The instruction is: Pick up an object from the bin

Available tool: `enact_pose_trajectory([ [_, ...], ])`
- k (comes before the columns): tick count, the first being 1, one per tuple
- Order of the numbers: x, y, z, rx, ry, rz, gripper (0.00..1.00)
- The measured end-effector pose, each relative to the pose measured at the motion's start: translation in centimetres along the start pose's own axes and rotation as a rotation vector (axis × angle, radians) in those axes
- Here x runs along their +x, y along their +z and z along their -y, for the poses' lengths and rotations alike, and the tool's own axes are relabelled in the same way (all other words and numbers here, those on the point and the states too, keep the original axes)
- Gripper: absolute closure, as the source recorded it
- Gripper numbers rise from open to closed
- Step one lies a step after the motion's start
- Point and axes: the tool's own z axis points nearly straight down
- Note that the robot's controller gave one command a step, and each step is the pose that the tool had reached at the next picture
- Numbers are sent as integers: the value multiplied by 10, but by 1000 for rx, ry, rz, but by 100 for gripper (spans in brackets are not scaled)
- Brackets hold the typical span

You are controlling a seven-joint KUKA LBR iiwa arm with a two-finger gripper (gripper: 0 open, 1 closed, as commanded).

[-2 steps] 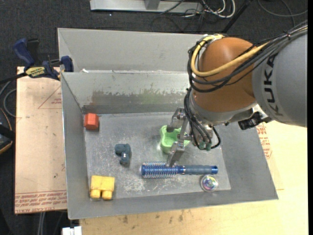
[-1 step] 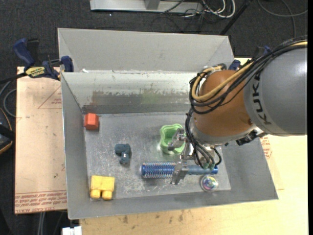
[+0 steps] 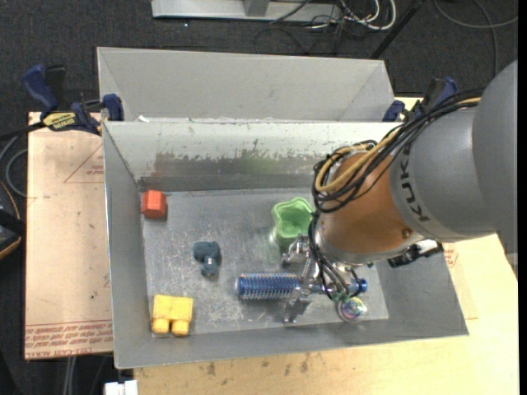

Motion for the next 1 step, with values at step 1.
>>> enact_pose_trajectory([
  [1,-1,-3,-1,-1,0,2,100],
])
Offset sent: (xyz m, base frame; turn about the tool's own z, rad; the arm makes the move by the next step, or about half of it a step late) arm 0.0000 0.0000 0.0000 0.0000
